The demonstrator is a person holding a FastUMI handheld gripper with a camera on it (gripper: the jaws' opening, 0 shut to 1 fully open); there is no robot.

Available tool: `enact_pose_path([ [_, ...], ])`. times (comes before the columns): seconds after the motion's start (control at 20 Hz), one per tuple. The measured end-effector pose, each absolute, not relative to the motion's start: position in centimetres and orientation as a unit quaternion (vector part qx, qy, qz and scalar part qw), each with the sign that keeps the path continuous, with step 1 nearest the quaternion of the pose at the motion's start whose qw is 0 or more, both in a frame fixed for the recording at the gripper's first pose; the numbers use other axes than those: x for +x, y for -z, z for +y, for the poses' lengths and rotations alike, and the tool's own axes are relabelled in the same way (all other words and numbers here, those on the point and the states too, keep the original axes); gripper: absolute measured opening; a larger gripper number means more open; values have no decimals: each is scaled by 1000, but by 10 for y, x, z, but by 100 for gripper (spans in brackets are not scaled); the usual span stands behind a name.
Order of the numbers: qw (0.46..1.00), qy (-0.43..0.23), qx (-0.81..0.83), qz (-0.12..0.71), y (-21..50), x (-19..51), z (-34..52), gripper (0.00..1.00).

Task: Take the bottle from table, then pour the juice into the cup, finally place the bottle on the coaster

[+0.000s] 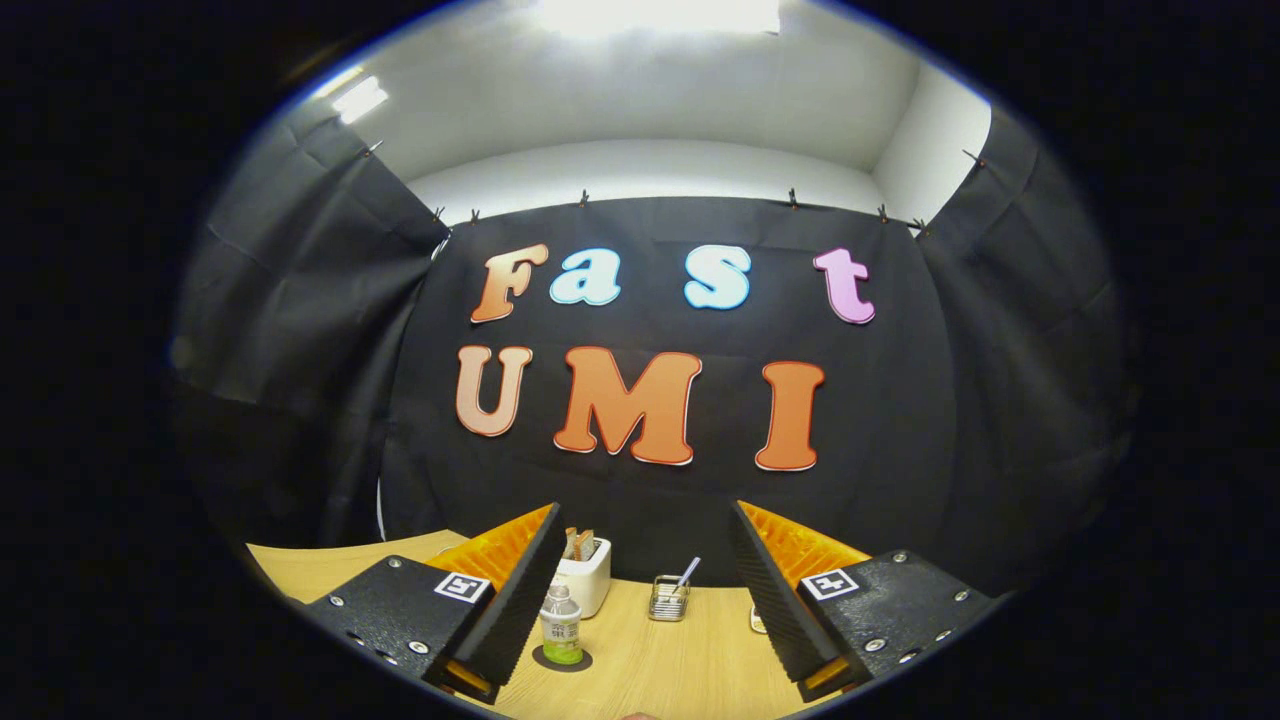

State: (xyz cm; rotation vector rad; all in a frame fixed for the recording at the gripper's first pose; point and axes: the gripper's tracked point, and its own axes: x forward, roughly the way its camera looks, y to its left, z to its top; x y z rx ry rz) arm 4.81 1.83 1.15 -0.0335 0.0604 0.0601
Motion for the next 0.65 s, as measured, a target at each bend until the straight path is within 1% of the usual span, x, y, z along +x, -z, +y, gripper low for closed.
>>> enact_pose_path([
  [0.25, 999, -26, -24, 3, -34, 31, 7, 98],
  [0.65, 998, -32, -46, -33, -63, 16, 16, 98],
])
